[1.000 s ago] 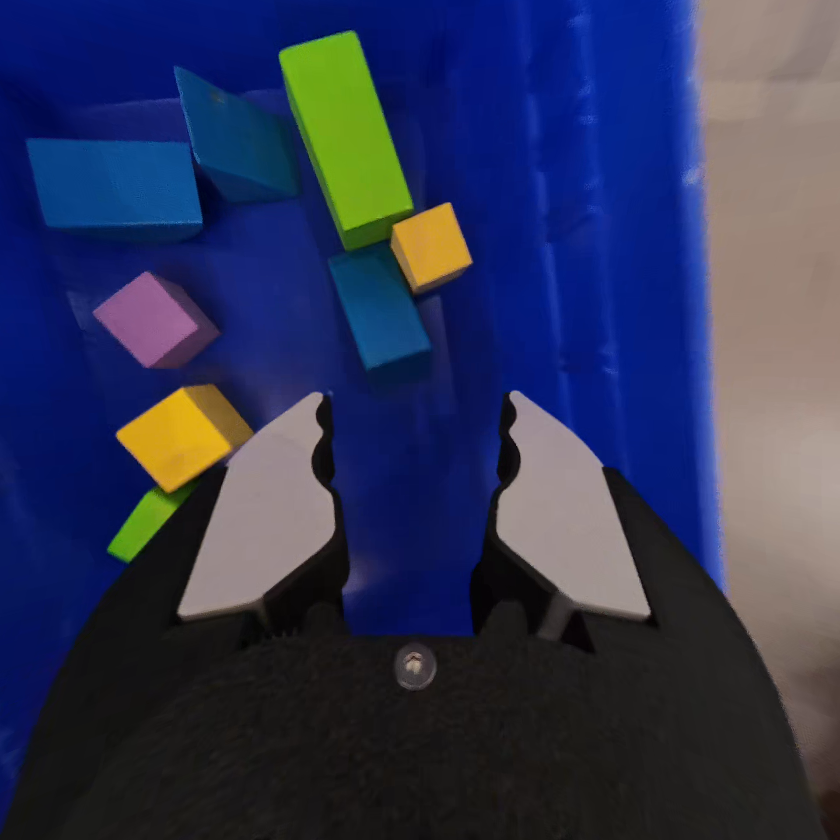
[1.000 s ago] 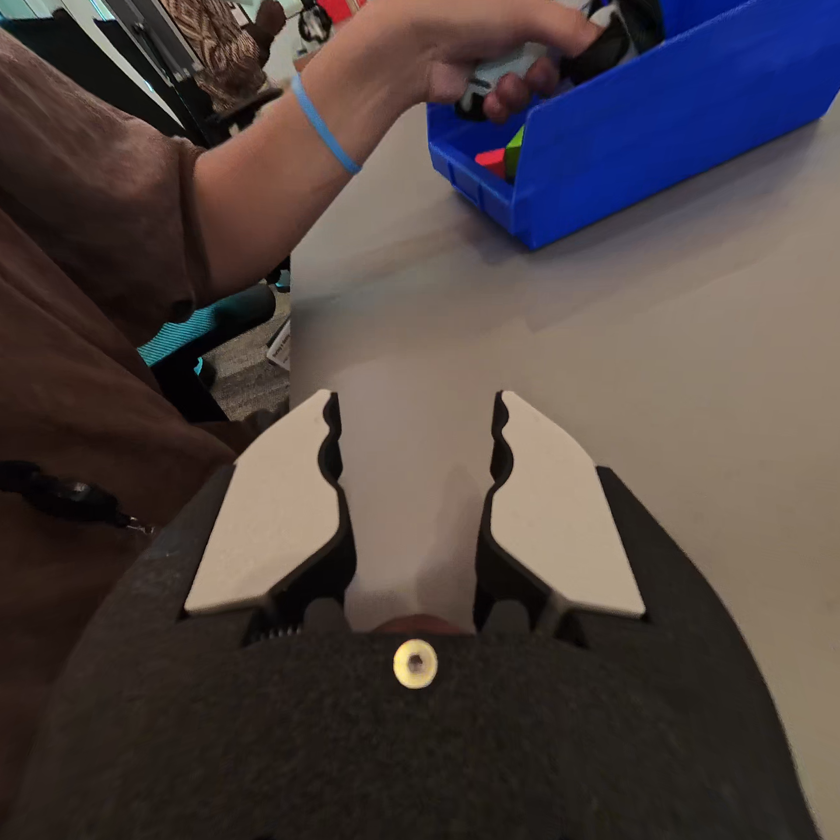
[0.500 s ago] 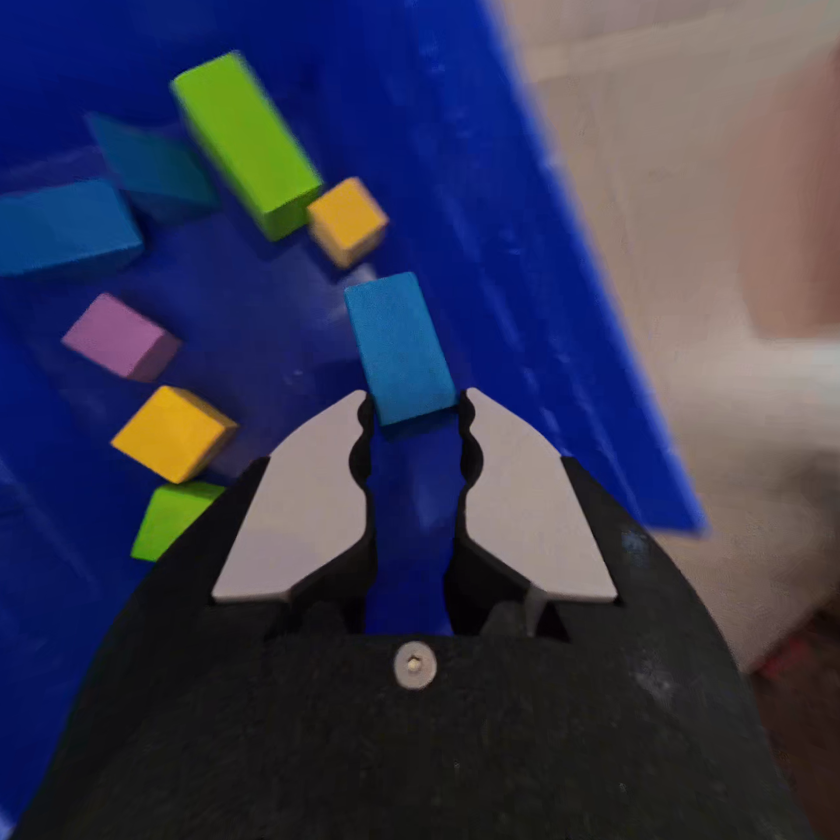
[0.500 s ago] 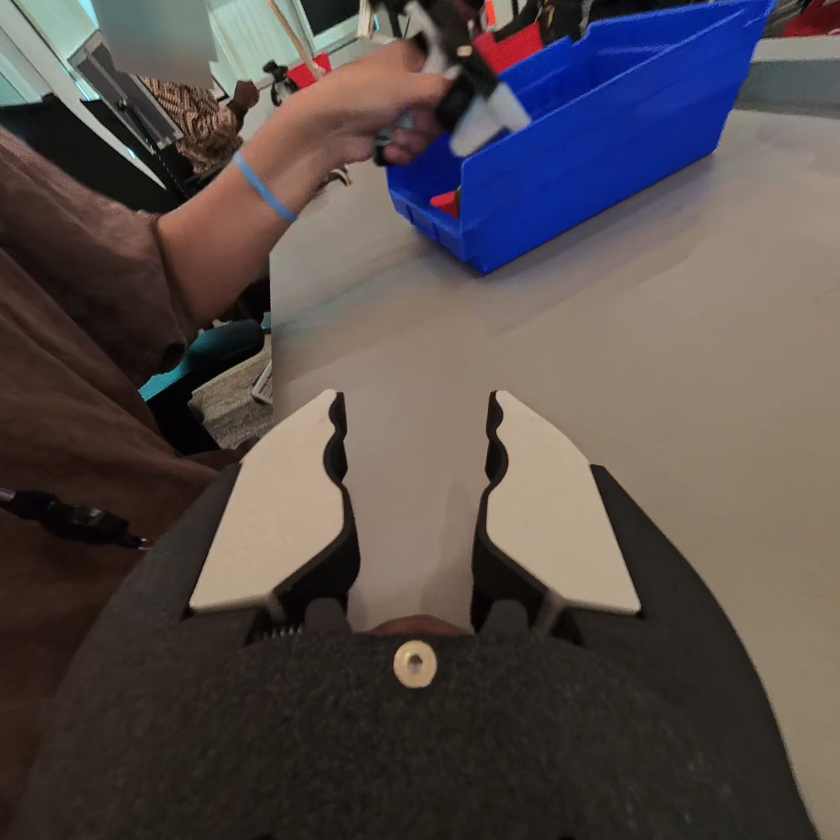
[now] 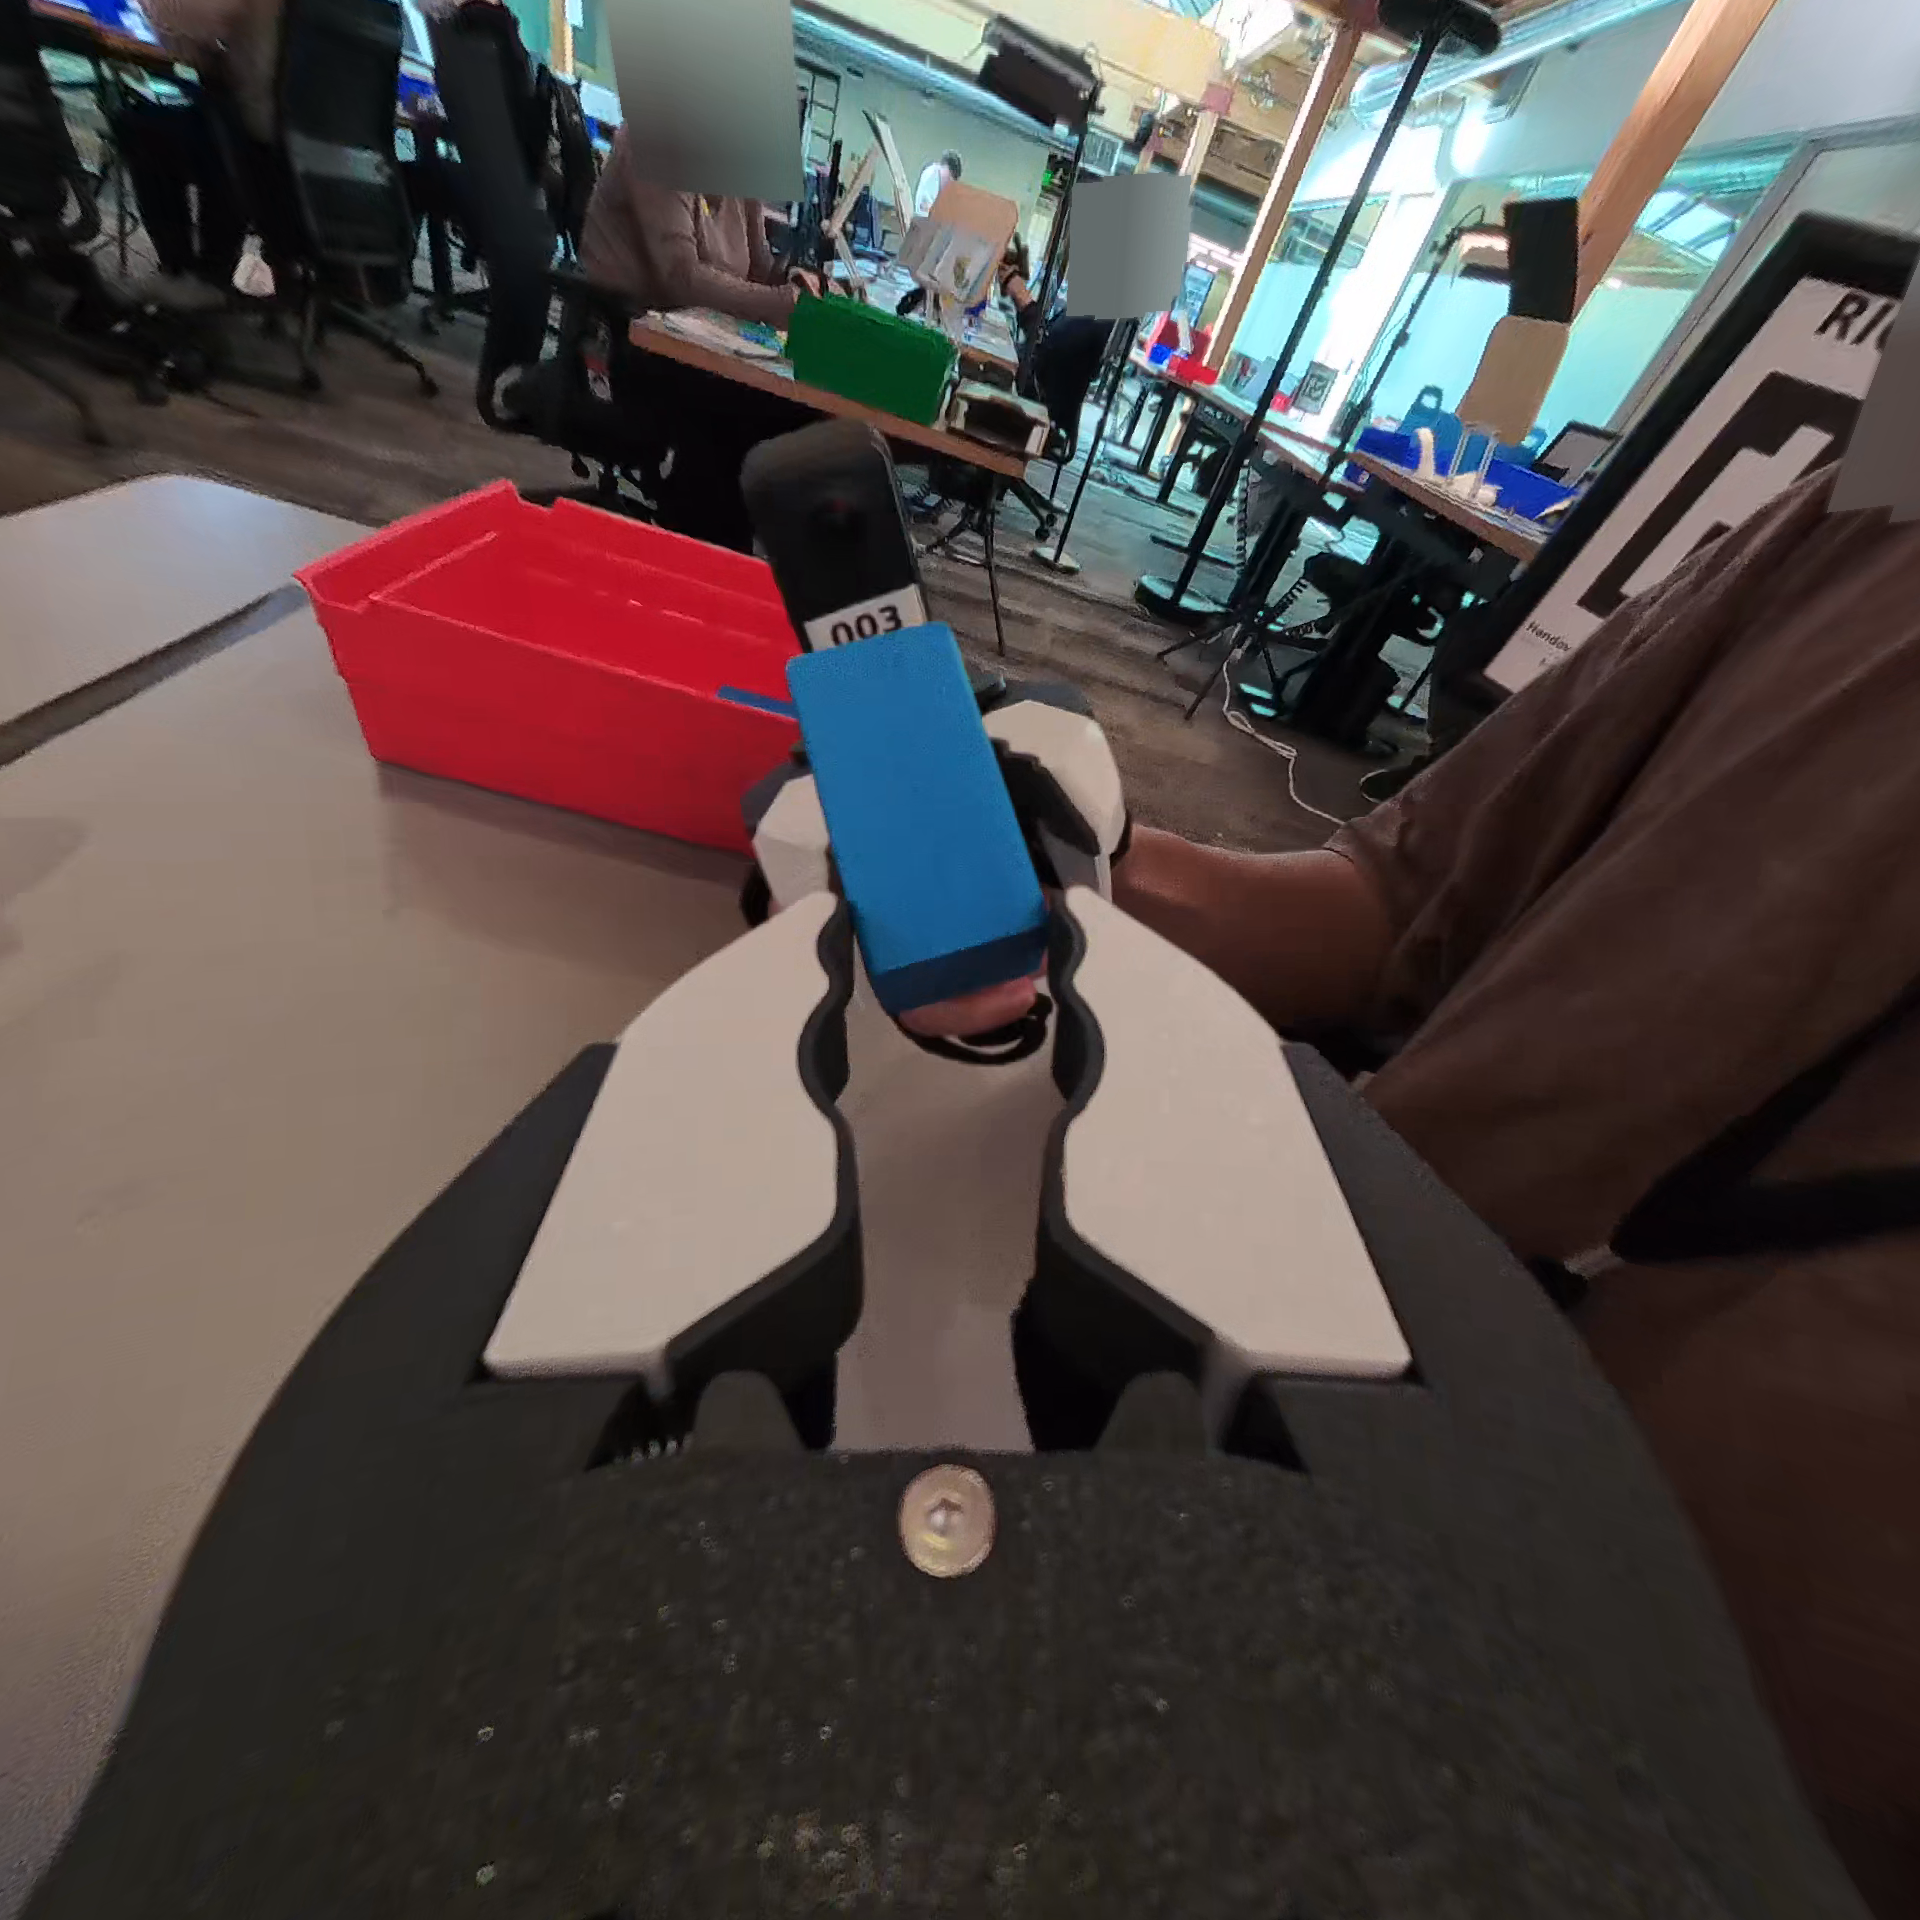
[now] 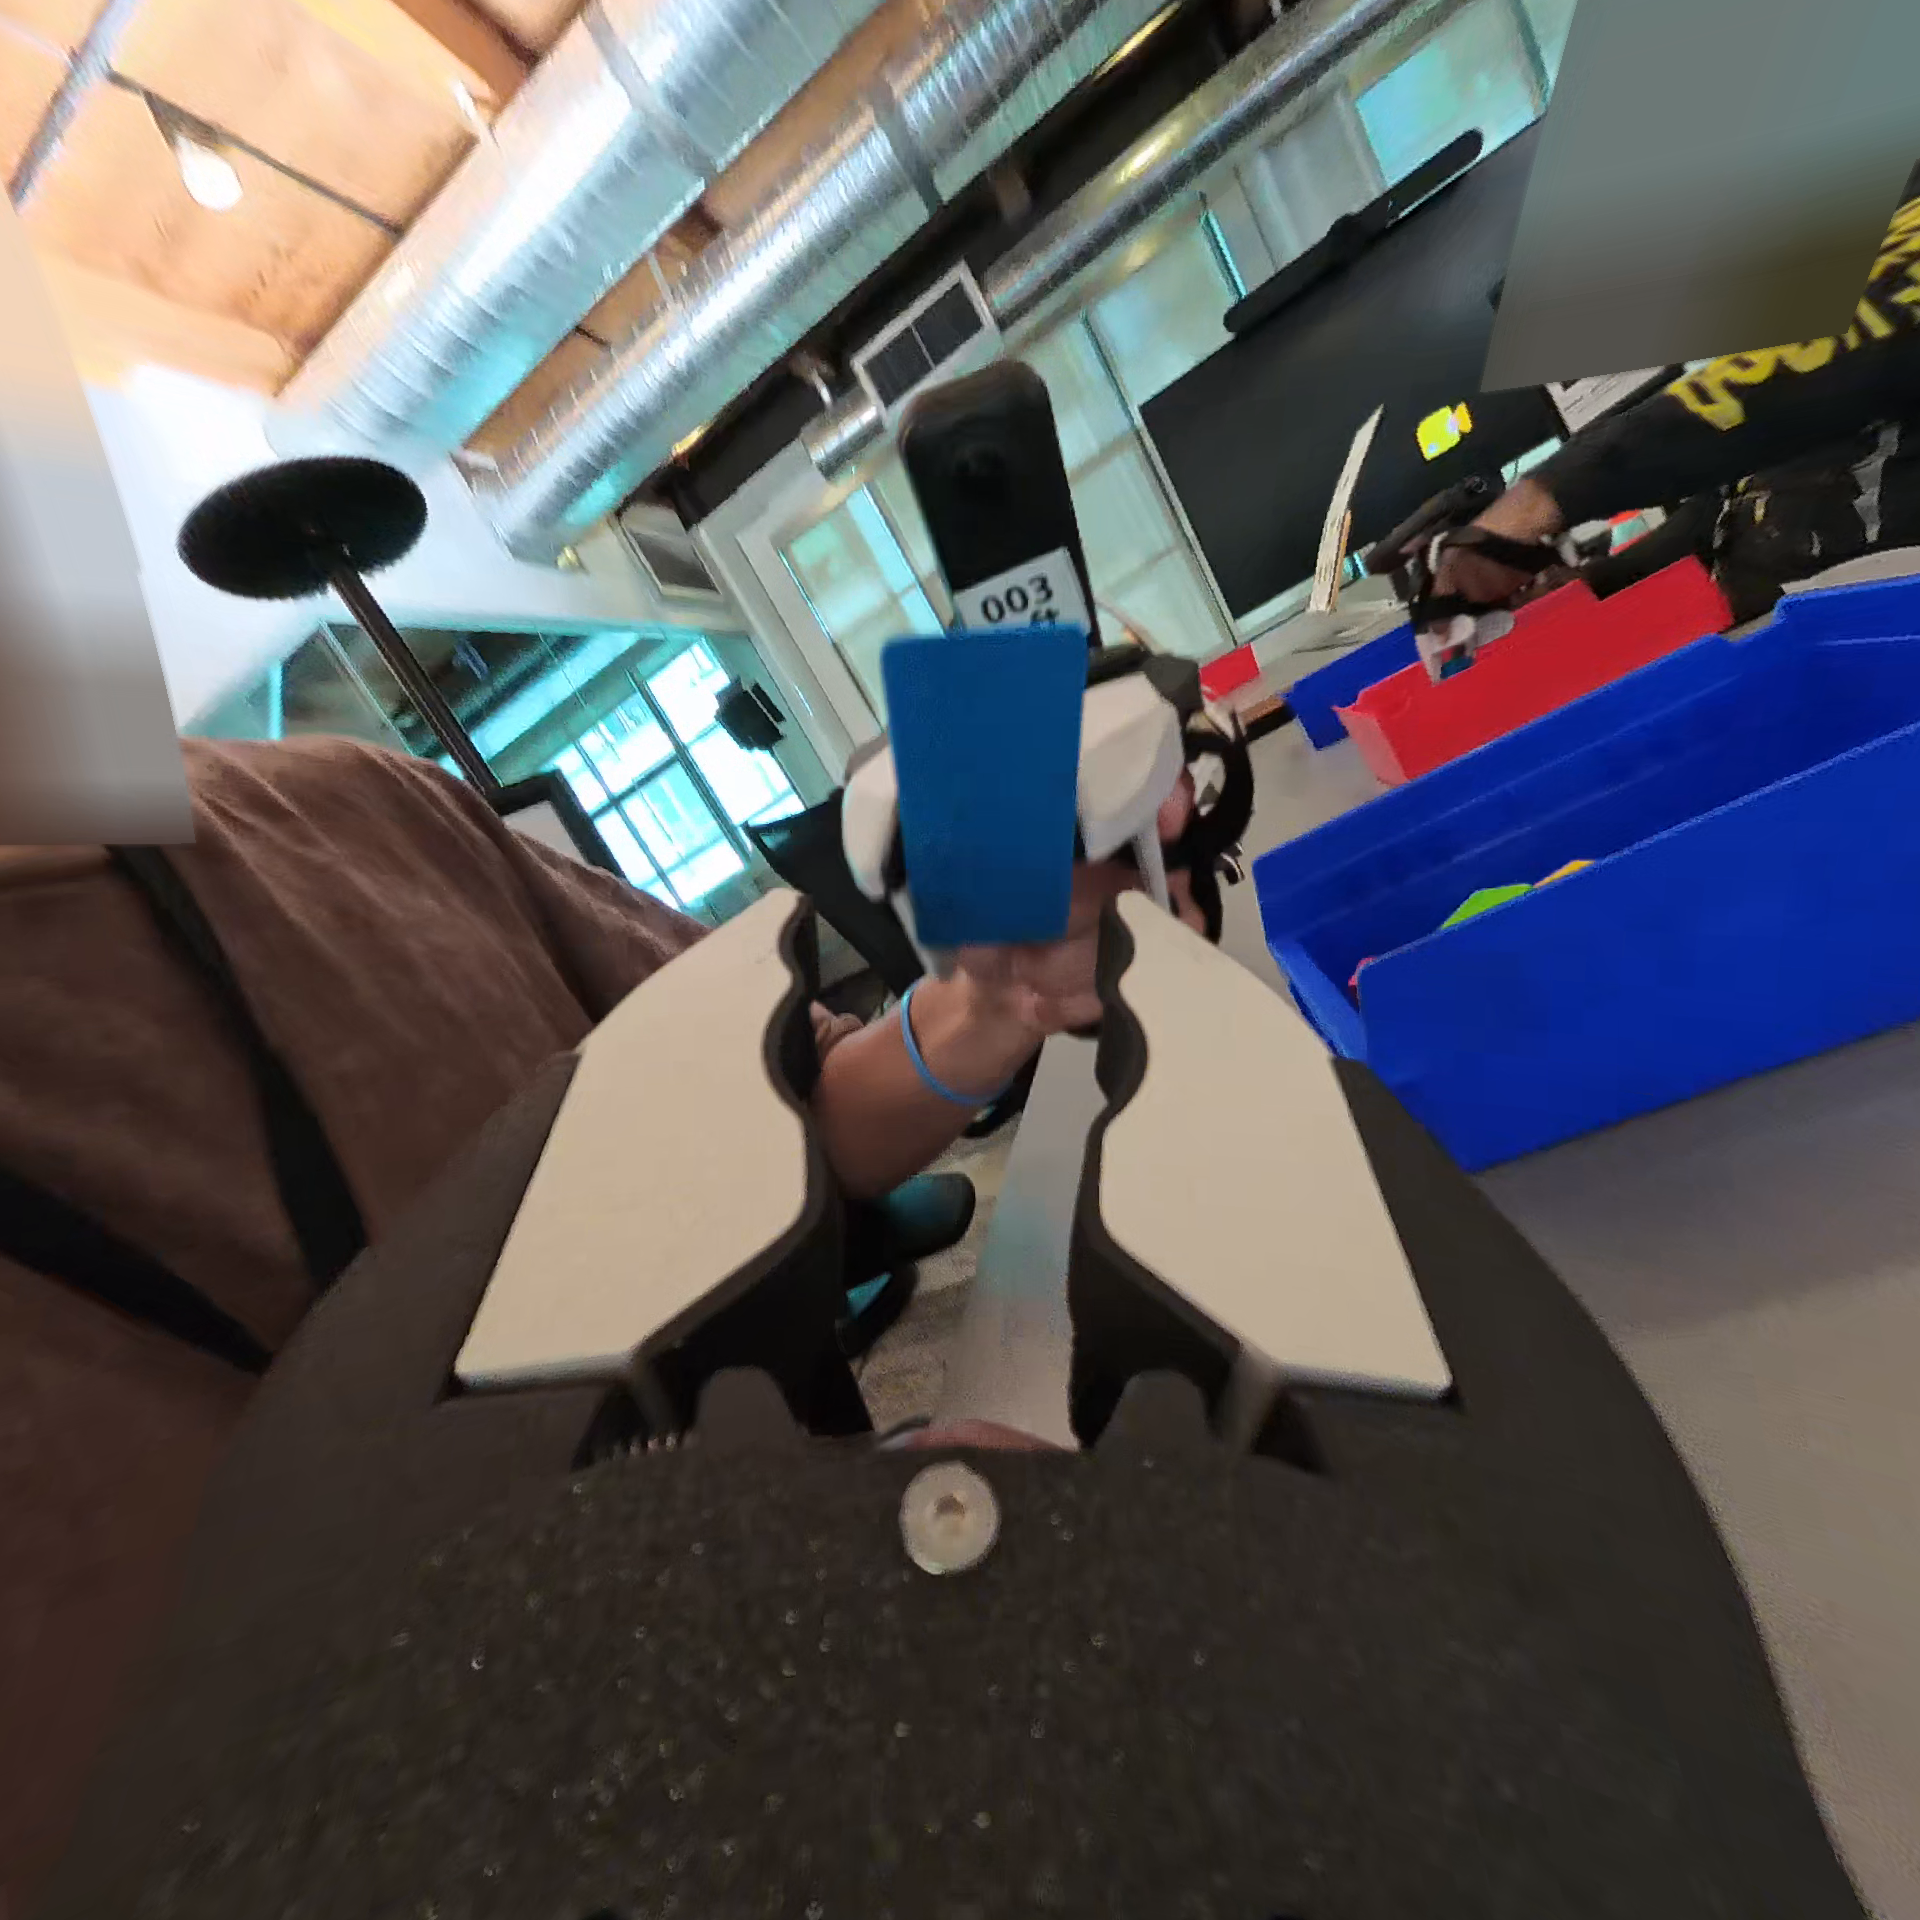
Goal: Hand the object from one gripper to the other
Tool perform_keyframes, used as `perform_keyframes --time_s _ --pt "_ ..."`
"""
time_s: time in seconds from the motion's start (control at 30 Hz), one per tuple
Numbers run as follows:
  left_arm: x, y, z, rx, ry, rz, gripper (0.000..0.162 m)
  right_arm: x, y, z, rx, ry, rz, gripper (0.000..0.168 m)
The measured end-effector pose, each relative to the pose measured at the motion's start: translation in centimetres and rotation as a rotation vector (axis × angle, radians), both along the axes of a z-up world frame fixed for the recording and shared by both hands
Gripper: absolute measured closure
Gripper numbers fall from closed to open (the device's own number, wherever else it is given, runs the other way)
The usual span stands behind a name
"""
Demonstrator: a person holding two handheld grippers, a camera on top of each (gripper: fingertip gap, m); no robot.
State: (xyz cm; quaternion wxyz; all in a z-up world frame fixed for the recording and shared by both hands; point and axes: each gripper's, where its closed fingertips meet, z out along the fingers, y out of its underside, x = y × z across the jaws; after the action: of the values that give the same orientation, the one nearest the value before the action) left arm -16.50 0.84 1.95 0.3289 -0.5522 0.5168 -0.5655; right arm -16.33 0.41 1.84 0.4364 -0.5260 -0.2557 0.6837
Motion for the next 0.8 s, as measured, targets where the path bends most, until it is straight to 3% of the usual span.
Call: perform_keyframes --time_s 0.07,0.13,0.2,0.33,0.5,0.57,0.7,0.8 --pt "1.3 -0.3 -0.8 0.002 -0.002 -0.003 0.127 0.2 0.5 -0.1 -0.026 0.025 -0.03 0.116" --pt "1.8 -0.8 -0.9 -0.035 -0.021 -0.019 0.127 0.8 0.5 -0.7 -0.022 0.017 -0.058 0.128" --pt "2.2 -0.9 -1.5 -0.043 -0.011 -0.011 0.127 1.2 0.3 -1.3 -0.032 0.001 -0.081 0.13" --pt "2.9 -0.6 -2.7 -0.057 0.021 0.081 0.127 2.2 0.1 -2.6 -0.113 -0.036 -0.122 0.138" --pt "2.9 -2.2 -3.3 -0.095 0.01 0.123 0.127 3.3 -1.2 -2.7 -0.141 -0.062 -0.156 0.138" --pt "2.9 -2.2 -4.1 -0.102 0.041 0.144 0.118 4.6 -1.3 -2.0 -0.143 -0.066 -0.201 0.138" --pt "1.6 -3.0 -5.4 -0.158 0.053 0.174 0.116 11.9 -0.7 0.3 -0.082 -0.255 -0.45 0.138" --pt "0.4 -3.9 -7.5 -0.187 0.073 0.203 0.118 22.2 0.9 -0.6 -0.155 -0.618 -0.772 0.137"
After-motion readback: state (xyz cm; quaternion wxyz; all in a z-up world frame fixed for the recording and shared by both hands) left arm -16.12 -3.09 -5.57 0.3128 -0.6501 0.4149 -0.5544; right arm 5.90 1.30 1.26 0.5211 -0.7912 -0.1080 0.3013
